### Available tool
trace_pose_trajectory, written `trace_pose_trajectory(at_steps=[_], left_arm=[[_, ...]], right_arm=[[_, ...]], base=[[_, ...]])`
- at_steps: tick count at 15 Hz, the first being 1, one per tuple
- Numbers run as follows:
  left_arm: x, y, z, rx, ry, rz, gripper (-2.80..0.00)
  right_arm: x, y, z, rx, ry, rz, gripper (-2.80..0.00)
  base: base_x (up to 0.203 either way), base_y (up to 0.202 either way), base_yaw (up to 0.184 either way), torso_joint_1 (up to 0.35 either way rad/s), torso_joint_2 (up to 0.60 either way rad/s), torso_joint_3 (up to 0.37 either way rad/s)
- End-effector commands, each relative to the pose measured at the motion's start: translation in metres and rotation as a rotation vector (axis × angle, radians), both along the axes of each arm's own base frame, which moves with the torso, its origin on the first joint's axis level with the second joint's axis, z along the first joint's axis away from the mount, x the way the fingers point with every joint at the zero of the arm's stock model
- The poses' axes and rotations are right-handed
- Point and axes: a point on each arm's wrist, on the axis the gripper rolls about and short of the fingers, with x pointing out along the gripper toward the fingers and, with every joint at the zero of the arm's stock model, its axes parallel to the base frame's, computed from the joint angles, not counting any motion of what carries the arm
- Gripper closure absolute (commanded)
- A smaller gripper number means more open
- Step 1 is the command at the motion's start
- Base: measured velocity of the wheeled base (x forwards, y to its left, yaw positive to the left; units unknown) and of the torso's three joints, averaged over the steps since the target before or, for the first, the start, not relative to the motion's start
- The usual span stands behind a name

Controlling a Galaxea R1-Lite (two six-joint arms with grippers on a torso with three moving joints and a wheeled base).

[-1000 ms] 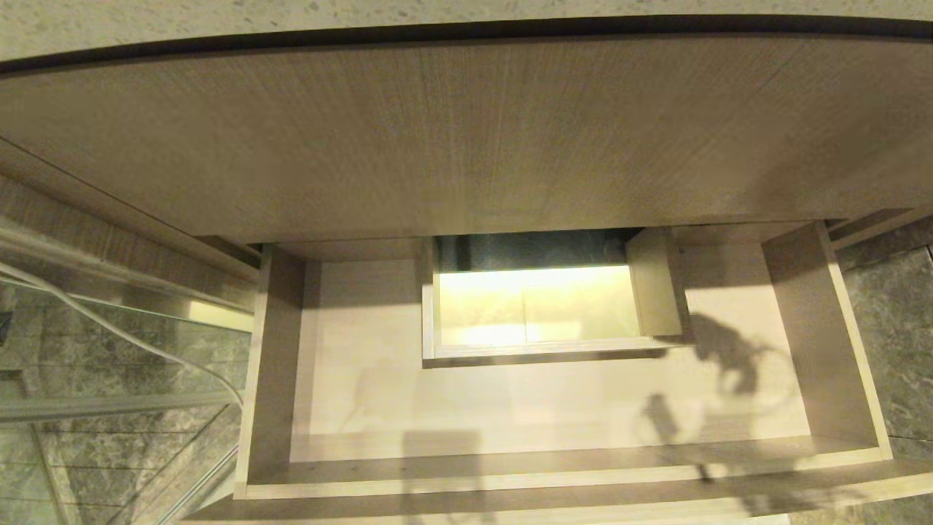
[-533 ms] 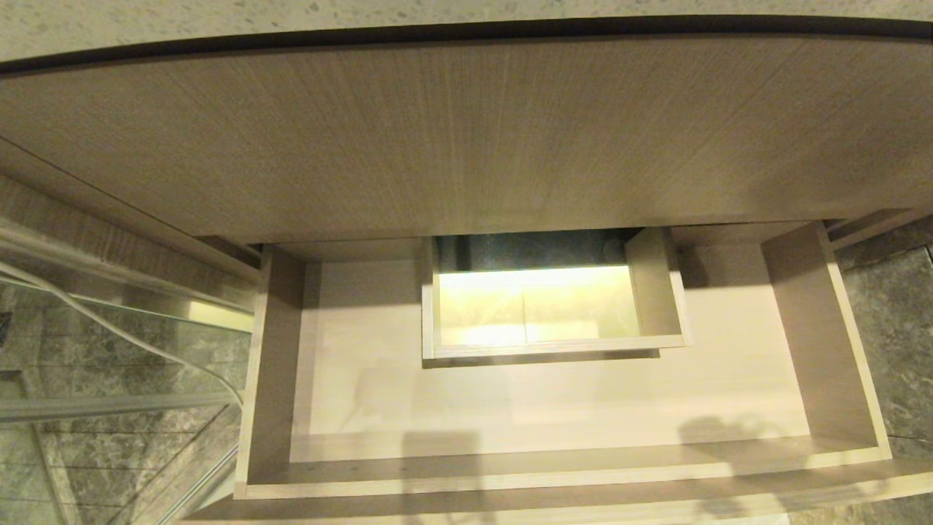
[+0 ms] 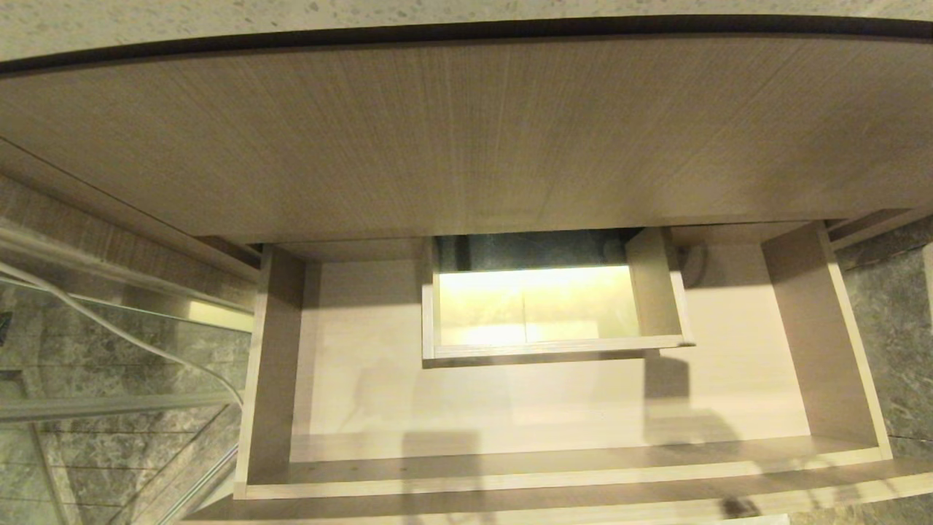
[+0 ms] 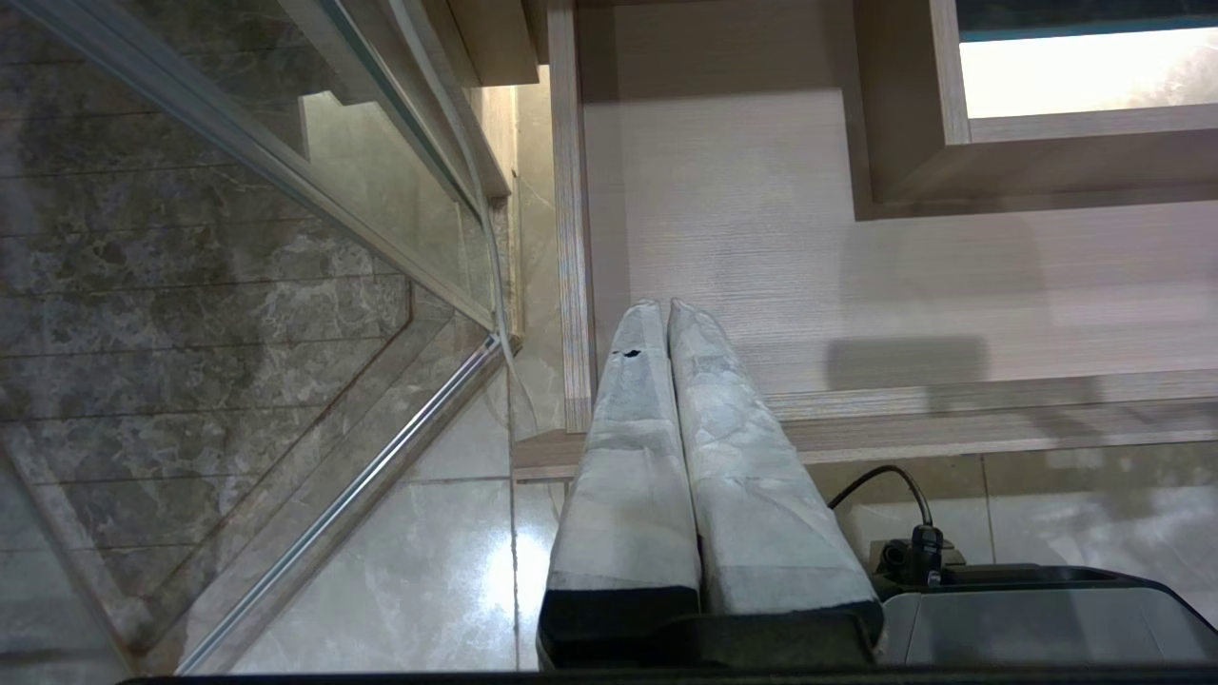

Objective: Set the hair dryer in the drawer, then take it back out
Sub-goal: Put it into the drawer

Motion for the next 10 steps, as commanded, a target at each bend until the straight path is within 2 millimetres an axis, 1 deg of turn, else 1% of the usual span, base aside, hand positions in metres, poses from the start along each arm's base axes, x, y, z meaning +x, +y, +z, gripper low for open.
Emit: trace_pose_trajectory(at_steps=[1,3,7,10], left_arm=[[0.000,0.000,0.000,0.000,0.000,0.001,0.00],[0.000,0.000,0.000,0.000,0.000,0.001,0.00],[0.000,0.000,0.000,0.000,0.000,0.001,0.00],[0.000,0.000,0.000,0.000,0.000,0.001,0.00]], right_arm=[[0.007,-0.003,-0.019,0.049,0.118,-0.001,0.00],[0.018,-0.007,-0.031,0.098,0.233,-0.003,0.00],[0.038,-0.015,-0.046,0.144,0.351,-0.002,0.00],[0.049,-0.020,-0.054,0.165,0.408,0.007,0.00]], base=[[0.000,0.000,0.000,0.000,0.00,0.000],[0.000,0.000,0.000,0.000,0.00,0.000],[0.000,0.000,0.000,0.000,0.00,0.000],[0.000,0.000,0.000,0.000,0.00,0.000]])
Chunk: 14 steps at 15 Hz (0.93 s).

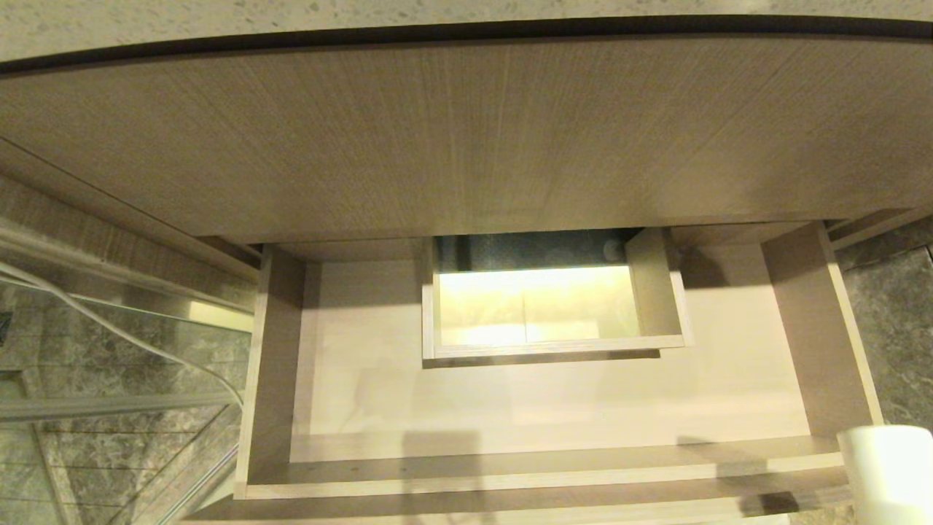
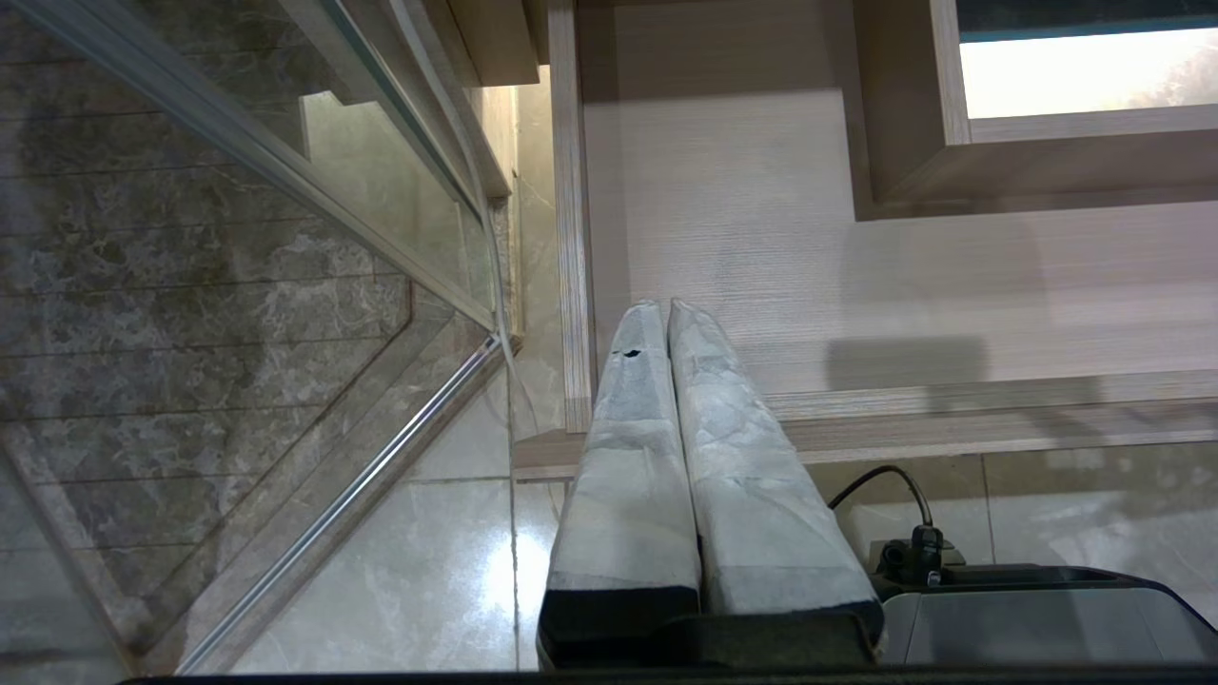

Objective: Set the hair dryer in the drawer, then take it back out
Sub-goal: Put it into the drawer

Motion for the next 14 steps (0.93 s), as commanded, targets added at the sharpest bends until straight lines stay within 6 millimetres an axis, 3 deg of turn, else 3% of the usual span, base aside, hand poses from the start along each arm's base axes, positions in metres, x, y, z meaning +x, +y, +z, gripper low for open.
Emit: trace_pose_trajectory(at_steps=[1,5,10,14], left_arm=[[0.000,0.000,0.000,0.000,0.000,0.000,0.00],[0.000,0.000,0.000,0.000,0.000,0.000,0.00],[0.000,0.000,0.000,0.000,0.000,0.000,0.00],[0.000,0.000,0.000,0.000,0.000,0.000,0.00]], right_arm=[[0.008,-0.003,-0.003,0.010,0.045,0.004,0.00],[0.034,-0.012,-0.009,0.059,0.159,0.032,0.00],[0.082,-0.028,-0.013,0.118,0.259,0.136,0.00],[0.101,-0.034,-0.006,0.105,0.252,0.224,0.00]], base=[[0.000,0.000,0.000,0.000,0.00,0.000],[0.000,0.000,0.000,0.000,0.00,0.000],[0.000,0.000,0.000,0.000,0.00,0.000],[0.000,0.000,0.000,0.000,0.00,0.000]])
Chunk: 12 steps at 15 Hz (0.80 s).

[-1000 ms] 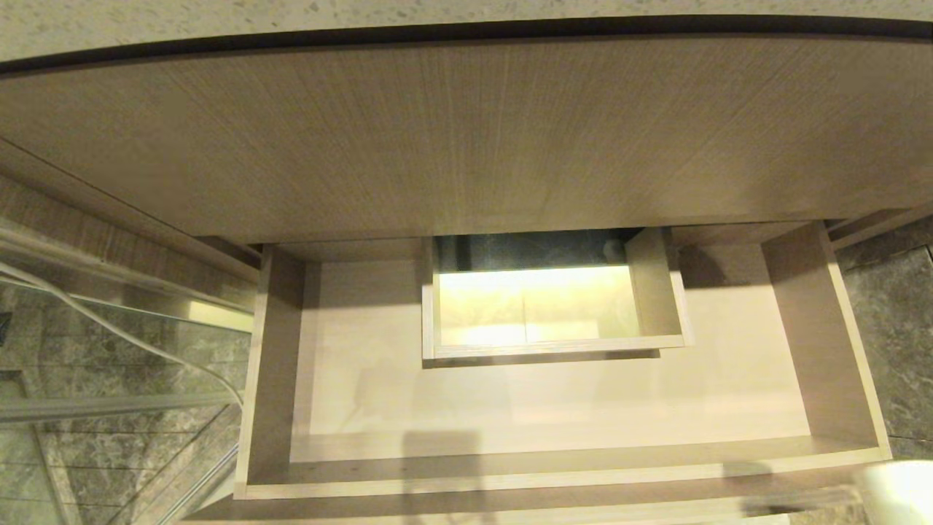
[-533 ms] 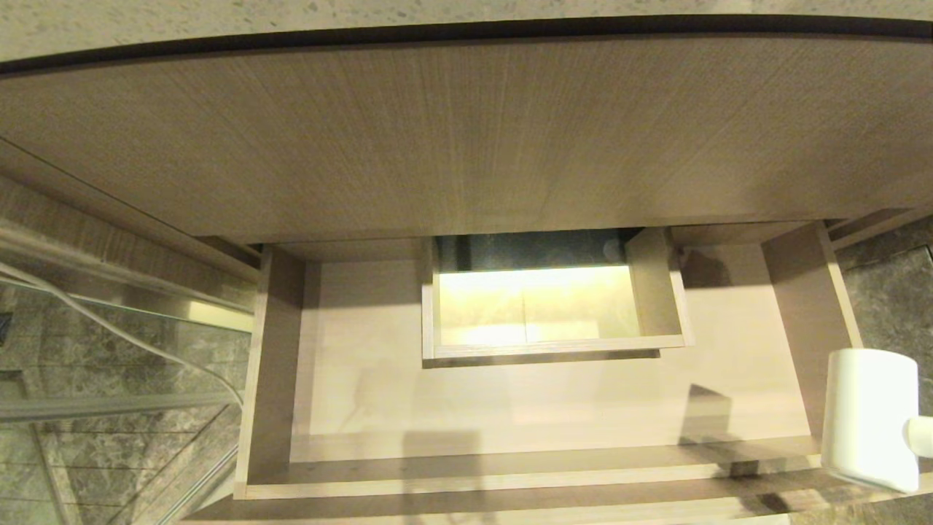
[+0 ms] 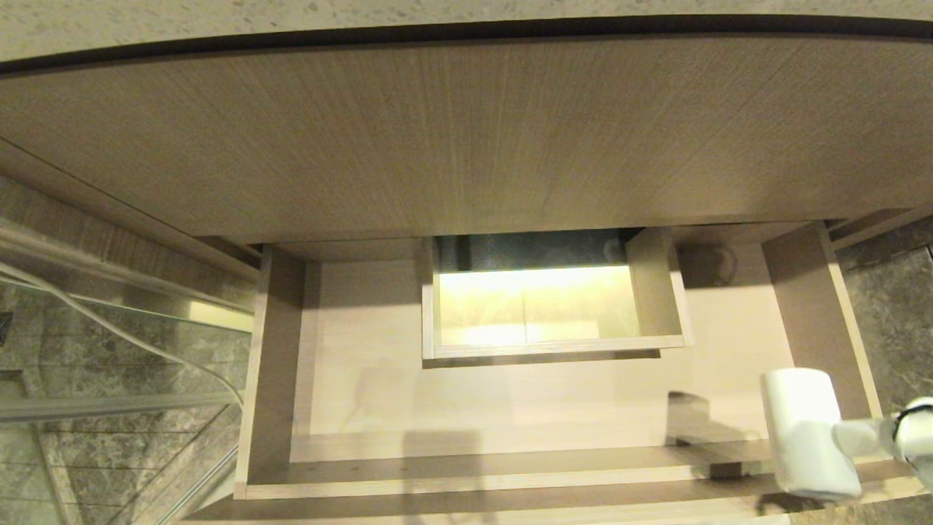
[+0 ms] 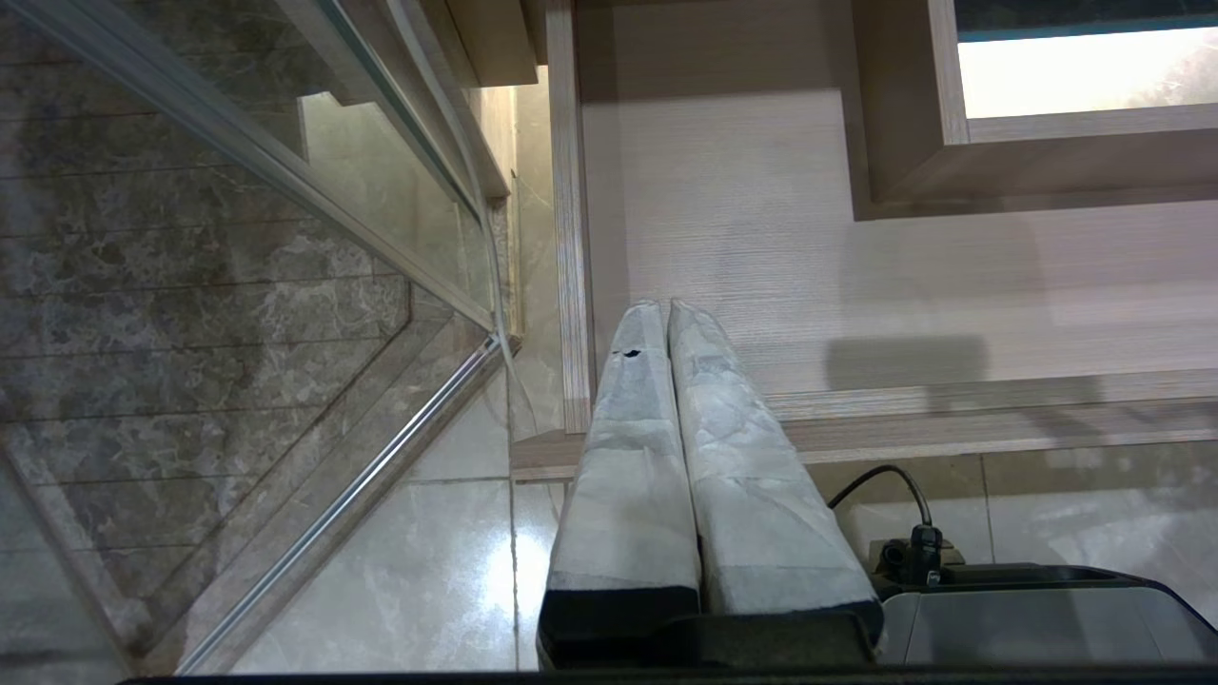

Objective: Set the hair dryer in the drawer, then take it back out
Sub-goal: Put it into the drawer

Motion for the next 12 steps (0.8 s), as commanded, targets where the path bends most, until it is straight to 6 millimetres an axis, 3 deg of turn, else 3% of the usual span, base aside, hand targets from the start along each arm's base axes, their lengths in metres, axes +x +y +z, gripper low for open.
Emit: trace_pose_trajectory(at_steps=[1,8,12], left_arm=[[0.000,0.000,0.000,0.000,0.000,0.000,0.00],[0.000,0.000,0.000,0.000,0.000,0.000,0.00],[0.000,0.000,0.000,0.000,0.000,0.000,0.00]], right_arm=[[0.016,-0.004,0.000,0.007,0.049,0.031,0.00],[0.090,-0.018,0.003,0.016,0.106,0.075,0.00],[0.115,-0.023,0.008,0.006,0.080,0.082,0.00]], base=[[0.000,0.000,0.000,0.000,0.00,0.000],[0.000,0.000,0.000,0.000,0.00,0.000],[0.000,0.000,0.000,0.000,0.00,0.000]])
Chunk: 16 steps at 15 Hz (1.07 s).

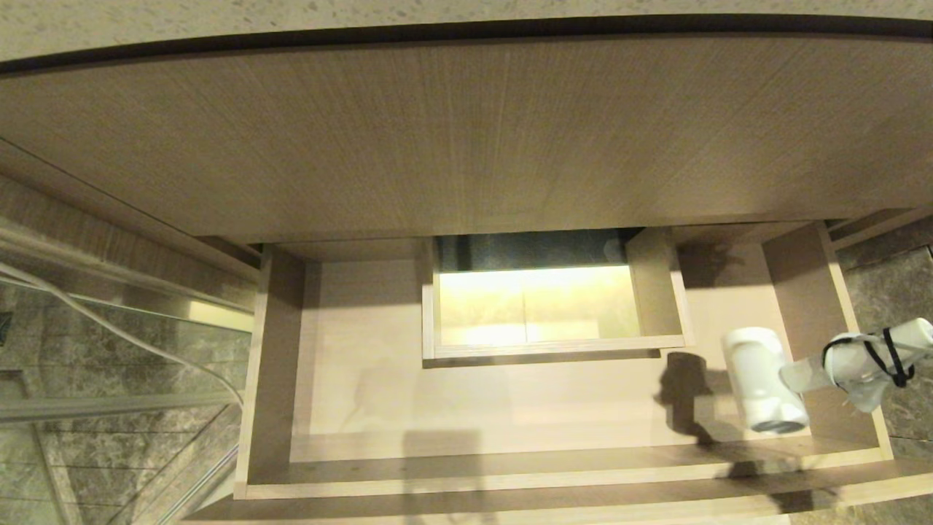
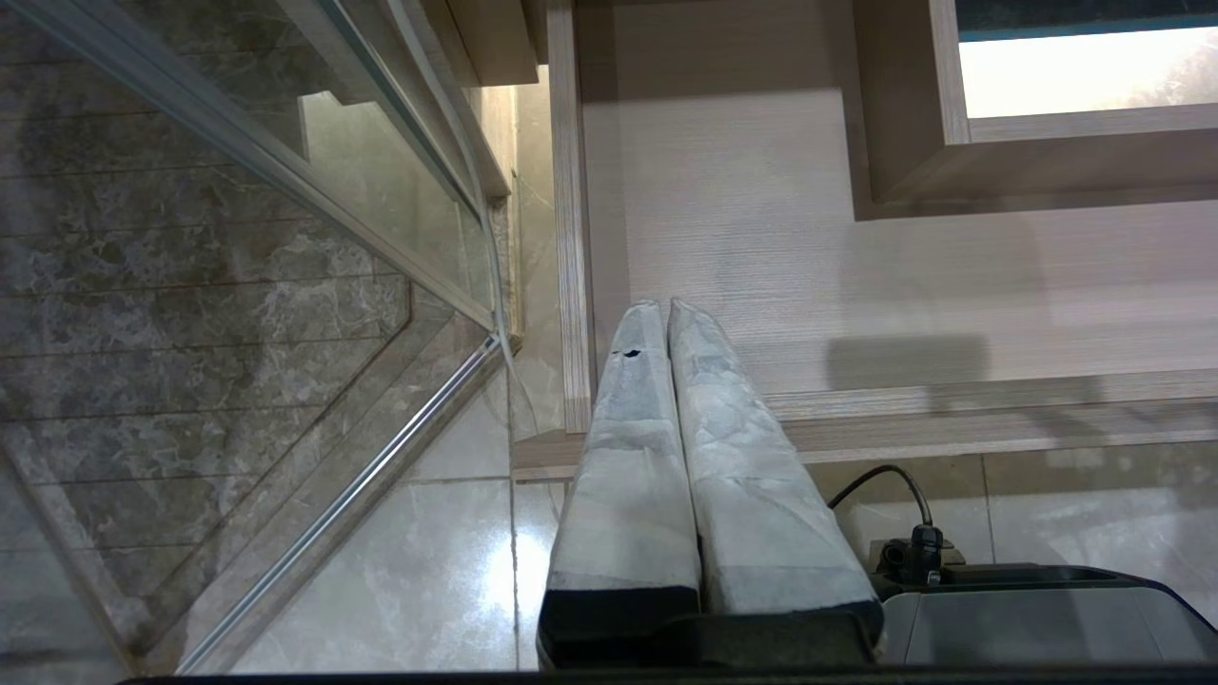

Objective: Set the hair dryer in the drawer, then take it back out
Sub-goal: Put it into the drawer

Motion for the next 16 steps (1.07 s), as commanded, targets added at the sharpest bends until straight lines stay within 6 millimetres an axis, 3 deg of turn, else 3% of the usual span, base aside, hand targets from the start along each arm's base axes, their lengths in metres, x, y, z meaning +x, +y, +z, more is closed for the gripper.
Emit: trace_pose_trajectory(at_steps=[1,16], left_arm=[[0.000,0.000,0.000,0.000,0.000,0.000,0.00],[0.000,0.000,0.000,0.000,0.000,0.000,0.00]], right_arm=[[0.013,-0.003,-0.003,0.001,0.037,0.004,0.00],[0.083,-0.012,-0.010,0.001,0.060,0.024,0.00]], base=[[0.000,0.000,0.000,0.000,0.00,0.000],[0.000,0.000,0.000,0.000,0.00,0.000]])
